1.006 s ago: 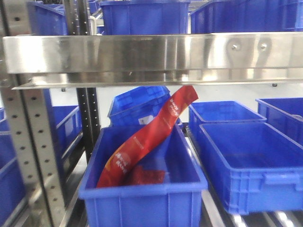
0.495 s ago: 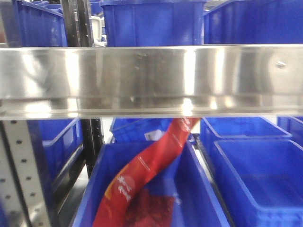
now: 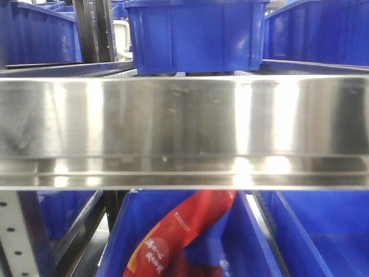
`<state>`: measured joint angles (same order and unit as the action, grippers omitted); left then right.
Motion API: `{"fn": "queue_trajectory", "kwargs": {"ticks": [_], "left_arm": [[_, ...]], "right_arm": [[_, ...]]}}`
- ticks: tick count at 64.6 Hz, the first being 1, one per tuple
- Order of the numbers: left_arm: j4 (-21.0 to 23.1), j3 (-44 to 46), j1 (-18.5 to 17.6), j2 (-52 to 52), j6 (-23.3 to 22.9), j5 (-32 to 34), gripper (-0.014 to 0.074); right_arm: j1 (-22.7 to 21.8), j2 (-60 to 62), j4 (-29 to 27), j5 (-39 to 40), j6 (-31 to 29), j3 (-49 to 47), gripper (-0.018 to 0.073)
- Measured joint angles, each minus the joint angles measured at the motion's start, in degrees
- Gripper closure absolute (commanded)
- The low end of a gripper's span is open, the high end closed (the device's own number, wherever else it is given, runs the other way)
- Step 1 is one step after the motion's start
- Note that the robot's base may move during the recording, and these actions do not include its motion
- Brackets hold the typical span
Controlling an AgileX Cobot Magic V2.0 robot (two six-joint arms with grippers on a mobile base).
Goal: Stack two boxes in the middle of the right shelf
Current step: 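Drive up to the shelf and raise the boxes above the middle level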
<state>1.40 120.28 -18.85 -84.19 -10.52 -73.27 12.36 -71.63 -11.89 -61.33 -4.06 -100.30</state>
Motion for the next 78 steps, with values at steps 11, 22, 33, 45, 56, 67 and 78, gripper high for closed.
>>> {"fn": "queue_trajectory", "kwargs": {"ticks": [11,22,33,45,56,67,78], "left_arm": [[0.0,0.0,0.0,0.0,0.0,0.0,0.0708],[0.0,0.0,0.0,0.0,0.0,0.0,0.0708],[0.0,0.0,0.0,0.0,0.0,0.0,0.0708],[0.0,0.0,0.0,0.0,0.0,0.0,0.0708],[0.0,0.0,0.0,0.0,0.0,0.0,0.0708],[0.0,0.0,0.0,0.0,0.0,0.0,0.0708],[0.0,0.0,0.0,0.0,0.0,0.0,0.0708]], "right_arm": [[0.0,0.0,0.0,0.0,0.0,0.0,0.0712],[0.0,0.0,0.0,0.0,0.0,0.0,0.0712],[0.0,0.0,0.0,0.0,0.0,0.0,0.0712],[0.0,0.0,0.0,0.0,0.0,0.0,0.0712],[0.0,0.0,0.0,0.0,0.0,0.0,0.0712],[0.0,0.0,0.0,0.0,0.0,0.0,0.0712],[0.0,0.0,0.0,0.0,0.0,0.0,0.0712]]}}
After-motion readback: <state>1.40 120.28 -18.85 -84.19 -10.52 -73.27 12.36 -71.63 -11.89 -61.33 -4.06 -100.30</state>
